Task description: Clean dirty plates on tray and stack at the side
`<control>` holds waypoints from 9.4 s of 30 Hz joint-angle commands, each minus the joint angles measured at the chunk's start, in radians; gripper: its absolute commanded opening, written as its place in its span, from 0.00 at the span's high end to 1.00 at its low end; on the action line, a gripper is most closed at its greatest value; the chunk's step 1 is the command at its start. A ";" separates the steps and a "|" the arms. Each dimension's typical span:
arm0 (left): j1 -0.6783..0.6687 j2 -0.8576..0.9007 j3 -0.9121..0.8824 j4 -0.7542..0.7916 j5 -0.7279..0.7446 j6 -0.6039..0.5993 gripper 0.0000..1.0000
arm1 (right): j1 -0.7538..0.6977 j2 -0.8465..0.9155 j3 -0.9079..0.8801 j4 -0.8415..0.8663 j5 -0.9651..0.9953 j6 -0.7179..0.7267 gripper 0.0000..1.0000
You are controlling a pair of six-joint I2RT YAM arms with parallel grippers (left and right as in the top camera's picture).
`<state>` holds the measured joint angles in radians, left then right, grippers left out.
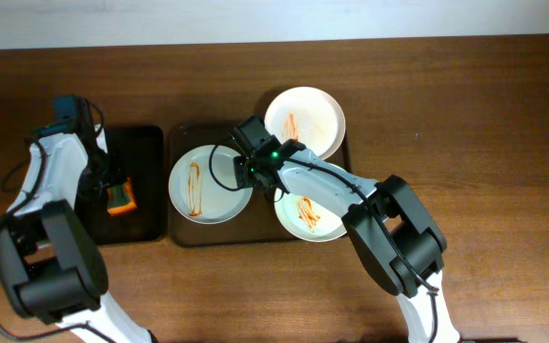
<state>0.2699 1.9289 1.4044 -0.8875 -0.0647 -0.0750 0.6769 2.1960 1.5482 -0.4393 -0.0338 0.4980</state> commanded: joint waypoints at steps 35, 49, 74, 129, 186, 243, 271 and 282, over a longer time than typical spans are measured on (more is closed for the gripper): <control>-0.401 0.295 0.182 -0.244 0.051 -0.099 1.00 | -0.162 0.036 0.008 -0.032 -0.374 -0.014 0.96; -0.418 0.323 0.180 -0.171 -0.158 -0.492 1.00 | -0.161 0.036 0.008 -0.017 -0.374 -0.014 0.96; -0.436 0.332 0.204 -0.303 0.055 0.033 1.00 | -0.160 0.036 0.008 -0.013 -0.374 -0.014 0.96; -0.446 0.428 0.198 -0.073 -0.010 -0.327 1.00 | -0.122 0.036 -0.007 -0.069 -0.344 0.016 0.96; -0.319 0.428 0.838 -0.407 0.026 -0.139 1.00 | 0.352 -0.290 0.128 -0.434 1.344 -0.124 0.96; -0.381 0.428 0.799 -0.606 0.126 -0.223 1.00 | -0.055 0.080 0.254 -0.372 0.232 0.331 0.96; -0.379 0.428 0.799 -0.540 0.084 -0.208 1.00 | -0.037 0.157 0.250 -0.185 -0.045 -0.204 0.64; -0.373 0.428 0.799 -0.520 0.084 -0.207 1.00 | -0.009 0.147 0.274 -0.201 -0.056 -0.106 0.47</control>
<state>-0.1093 2.3623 2.2074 -1.4265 0.0265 -0.2836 0.6842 2.3234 1.8088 -0.6201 -0.0807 0.4397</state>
